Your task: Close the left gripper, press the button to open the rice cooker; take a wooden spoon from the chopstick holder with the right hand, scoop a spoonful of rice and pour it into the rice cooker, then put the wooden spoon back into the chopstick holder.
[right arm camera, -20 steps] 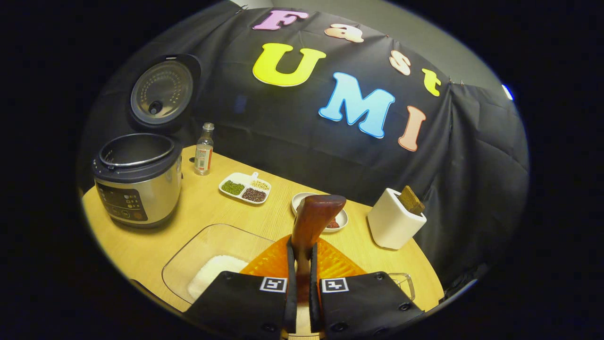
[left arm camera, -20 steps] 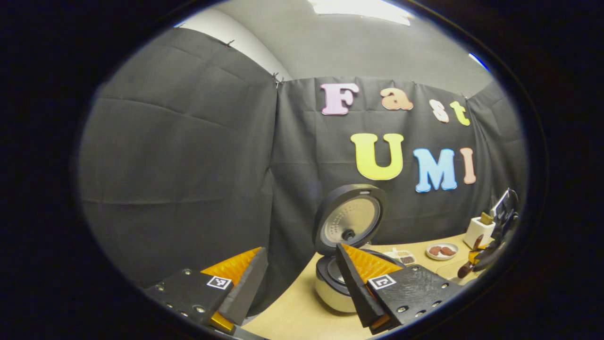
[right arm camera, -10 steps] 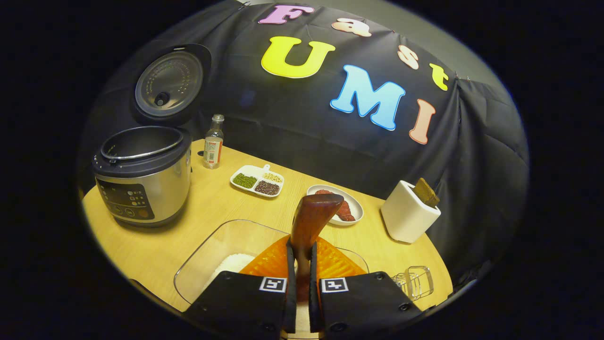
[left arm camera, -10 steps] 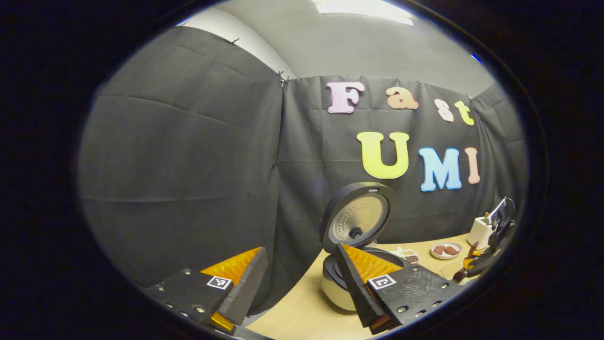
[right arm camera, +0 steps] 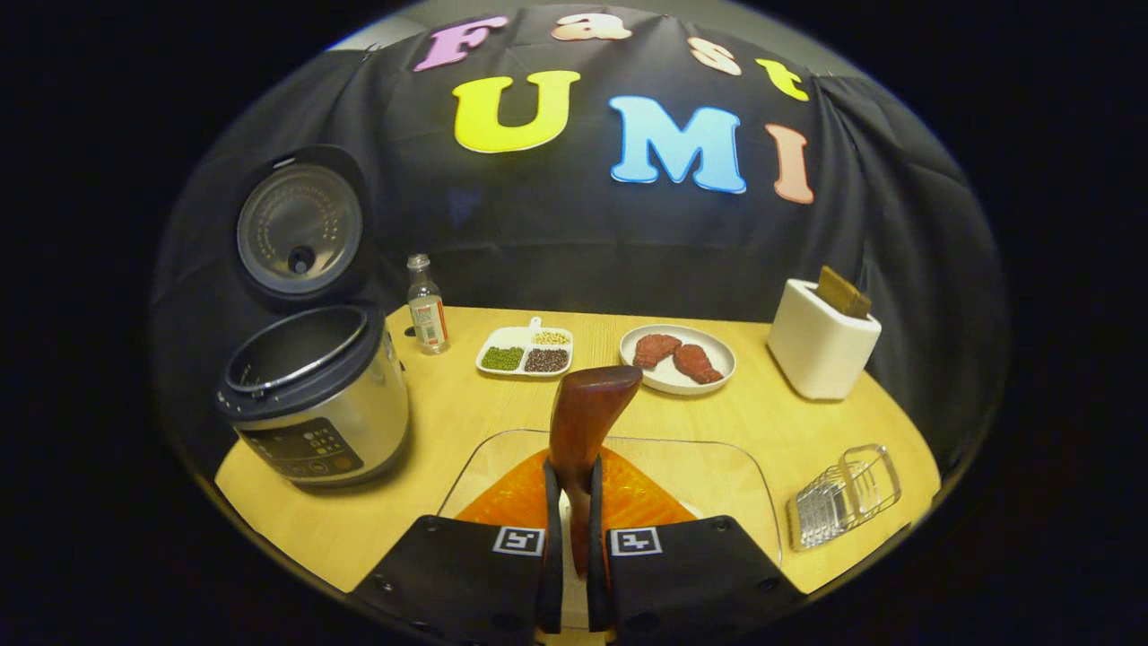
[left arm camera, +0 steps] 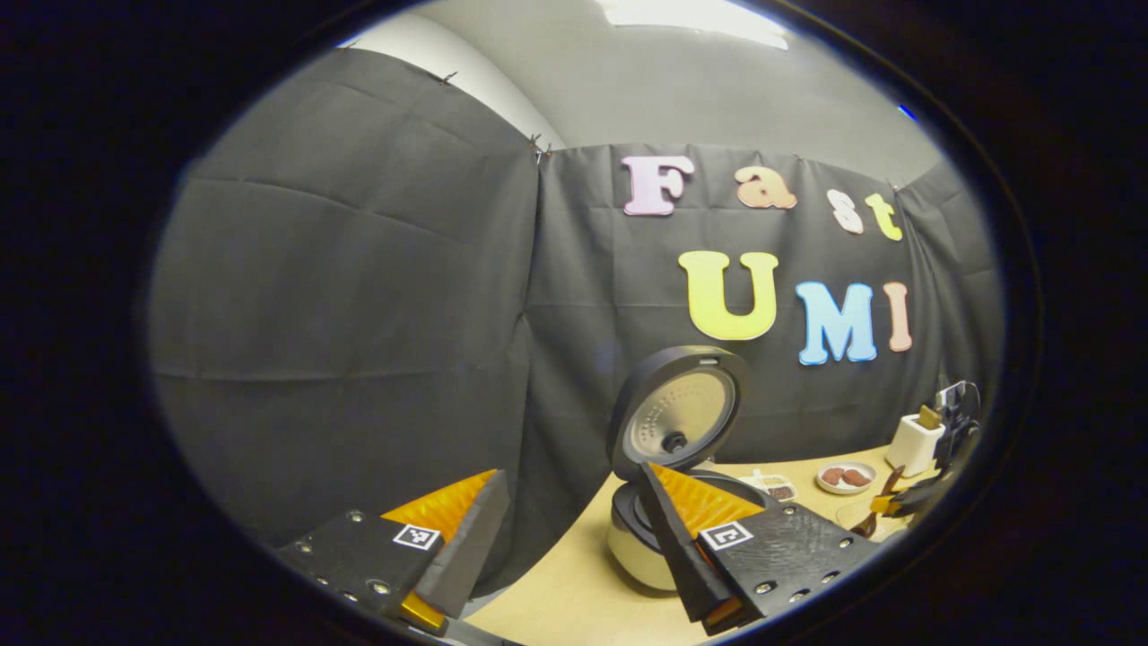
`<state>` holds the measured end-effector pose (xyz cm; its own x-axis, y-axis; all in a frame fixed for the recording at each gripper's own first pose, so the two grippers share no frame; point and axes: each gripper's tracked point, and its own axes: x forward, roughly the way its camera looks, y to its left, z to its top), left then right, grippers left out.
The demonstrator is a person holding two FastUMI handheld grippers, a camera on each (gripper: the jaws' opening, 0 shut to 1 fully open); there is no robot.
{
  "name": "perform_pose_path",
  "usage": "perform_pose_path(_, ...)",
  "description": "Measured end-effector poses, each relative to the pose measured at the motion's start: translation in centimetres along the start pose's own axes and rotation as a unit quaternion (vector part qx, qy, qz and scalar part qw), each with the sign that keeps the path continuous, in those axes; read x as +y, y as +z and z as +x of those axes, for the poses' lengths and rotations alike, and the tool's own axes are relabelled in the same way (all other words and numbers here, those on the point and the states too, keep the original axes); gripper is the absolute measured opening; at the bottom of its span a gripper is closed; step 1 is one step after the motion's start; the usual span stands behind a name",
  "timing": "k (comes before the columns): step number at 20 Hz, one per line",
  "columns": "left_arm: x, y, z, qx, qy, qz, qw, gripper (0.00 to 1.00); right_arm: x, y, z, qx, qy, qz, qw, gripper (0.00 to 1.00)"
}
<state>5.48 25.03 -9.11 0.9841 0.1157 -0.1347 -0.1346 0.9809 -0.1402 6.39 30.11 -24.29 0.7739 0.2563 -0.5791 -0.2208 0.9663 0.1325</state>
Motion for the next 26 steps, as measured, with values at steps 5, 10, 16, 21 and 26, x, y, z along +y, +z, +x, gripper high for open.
perform_pose_path(5,-0.6,0.4,-0.1,-0.003,-0.005,0.006,1.0,0.86,-1.0,-0.1,-0.2,0.023,0.025,0.164,0.986,0.13)
perform_pose_path(10,-1.2,0.8,-0.2,-0.003,-0.009,0.01,1.0,0.86,-3.4,-0.6,-0.4,0.041,0.044,0.304,0.951,0.1)
perform_pose_path(16,-2.0,1.5,-0.3,-0.008,-0.012,0.023,1.0,0.86,-6.4,-1.1,-1.1,0.04,0.067,0.467,0.881,0.12)
perform_pose_path(21,-3.1,2.1,-0.1,-0.013,-0.018,0.022,1.0,0.89,-8.0,1.8,-2.3,0.011,0.1,0.534,0.839,0.12)
perform_pose_path(26,-3.8,1.9,0.2,-0.015,-0.025,0.018,0.999,0.87,-5.4,5.9,-3.7,-0.006,0.157,0.571,0.806,0.12)
